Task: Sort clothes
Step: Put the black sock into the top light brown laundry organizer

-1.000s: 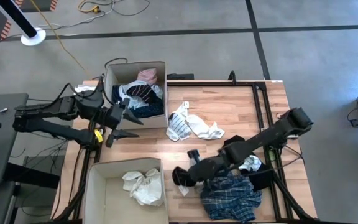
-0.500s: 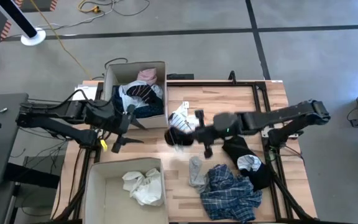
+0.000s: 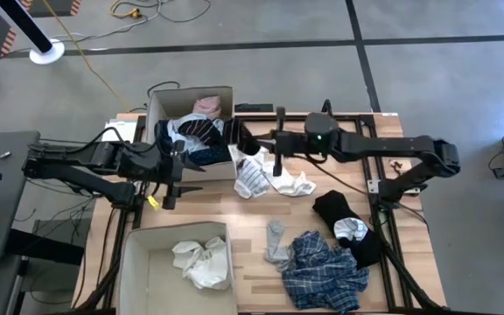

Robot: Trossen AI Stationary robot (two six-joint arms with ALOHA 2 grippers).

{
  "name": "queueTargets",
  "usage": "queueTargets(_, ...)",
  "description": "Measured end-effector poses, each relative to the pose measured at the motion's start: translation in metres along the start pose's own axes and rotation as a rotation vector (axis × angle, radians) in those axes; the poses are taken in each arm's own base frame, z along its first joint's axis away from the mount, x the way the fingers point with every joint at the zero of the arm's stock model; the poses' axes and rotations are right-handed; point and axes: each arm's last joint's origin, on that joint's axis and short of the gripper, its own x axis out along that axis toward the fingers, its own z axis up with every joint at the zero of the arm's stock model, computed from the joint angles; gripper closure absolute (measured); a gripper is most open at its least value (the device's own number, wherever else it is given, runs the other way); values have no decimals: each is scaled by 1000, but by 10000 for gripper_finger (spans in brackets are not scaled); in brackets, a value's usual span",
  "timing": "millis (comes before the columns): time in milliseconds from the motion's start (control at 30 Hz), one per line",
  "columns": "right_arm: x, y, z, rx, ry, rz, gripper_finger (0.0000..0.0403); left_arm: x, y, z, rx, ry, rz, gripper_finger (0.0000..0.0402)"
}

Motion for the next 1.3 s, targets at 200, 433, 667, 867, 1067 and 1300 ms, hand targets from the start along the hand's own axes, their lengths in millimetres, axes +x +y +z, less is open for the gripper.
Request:
queueTargets(200,19,-18,-14,84,-80,-14,403,7,-3,-1,-24,4,-33,180)
queueTargets(433,54,-40,-25,103,-57,-24,403,31,-19,-22,-82,-28,-64,180)
queueTargets(667,73,-80,-34,95,-35,-36,403,39,-35,-30,-95,-70,-116,180)
queueTargets(867,82,-124,-54,181,-43,-30,402,36,-40,-22,-35,-148,-68,180)
queueTargets(1067,101,-146,-103,340,3,55,401,35,-40,-20,-19,-155,-17,180)
queueTargets(1300,109,-171,-133,543,30,180,382,35,-40,-20,-23,-157,-13,180)
